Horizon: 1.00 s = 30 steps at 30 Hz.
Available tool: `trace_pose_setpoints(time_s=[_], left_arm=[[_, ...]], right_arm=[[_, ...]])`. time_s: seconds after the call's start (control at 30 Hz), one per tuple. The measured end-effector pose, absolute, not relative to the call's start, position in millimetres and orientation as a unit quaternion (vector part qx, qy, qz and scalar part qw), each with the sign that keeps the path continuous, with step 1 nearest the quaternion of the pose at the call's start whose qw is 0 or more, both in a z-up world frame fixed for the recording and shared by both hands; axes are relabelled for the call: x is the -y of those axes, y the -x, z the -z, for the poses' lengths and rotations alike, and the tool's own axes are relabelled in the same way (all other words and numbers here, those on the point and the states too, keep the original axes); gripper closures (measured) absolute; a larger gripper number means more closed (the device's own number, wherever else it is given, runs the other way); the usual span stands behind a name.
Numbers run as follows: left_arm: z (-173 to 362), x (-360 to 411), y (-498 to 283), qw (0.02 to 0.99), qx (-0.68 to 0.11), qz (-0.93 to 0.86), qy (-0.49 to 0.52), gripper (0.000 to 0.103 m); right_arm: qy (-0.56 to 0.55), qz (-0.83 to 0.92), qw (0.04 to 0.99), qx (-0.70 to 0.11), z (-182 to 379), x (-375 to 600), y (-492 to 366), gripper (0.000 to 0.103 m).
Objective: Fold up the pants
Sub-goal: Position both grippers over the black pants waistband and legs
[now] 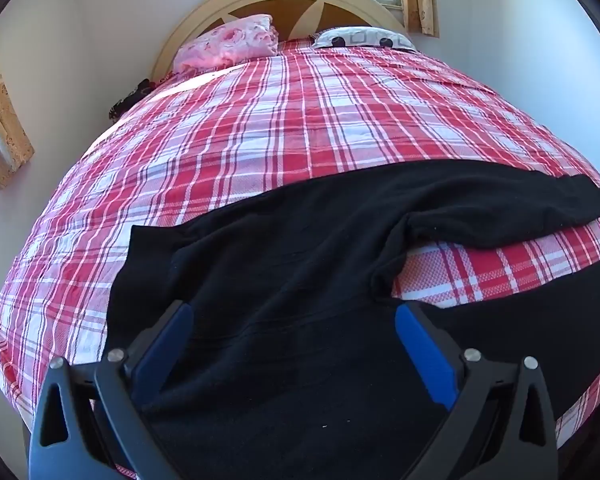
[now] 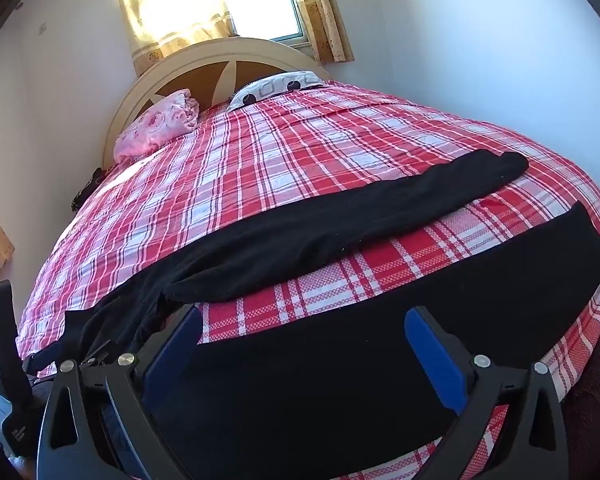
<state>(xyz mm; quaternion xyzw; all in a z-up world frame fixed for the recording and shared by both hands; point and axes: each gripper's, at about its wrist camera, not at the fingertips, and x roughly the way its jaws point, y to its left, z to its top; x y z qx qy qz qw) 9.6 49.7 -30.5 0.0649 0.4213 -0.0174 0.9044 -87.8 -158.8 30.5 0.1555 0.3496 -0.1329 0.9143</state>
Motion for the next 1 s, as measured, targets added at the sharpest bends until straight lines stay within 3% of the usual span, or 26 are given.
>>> trace_pose_setpoints(time_s=[1.0], left_arm=[[36.2,-55.8,-7.0,0.903,-0.426,0.016,-0.062,0.0]], right_arm=[[-0.146,0.124,0.915,-0.355,-27.5,147.6,83.3,0.001]])
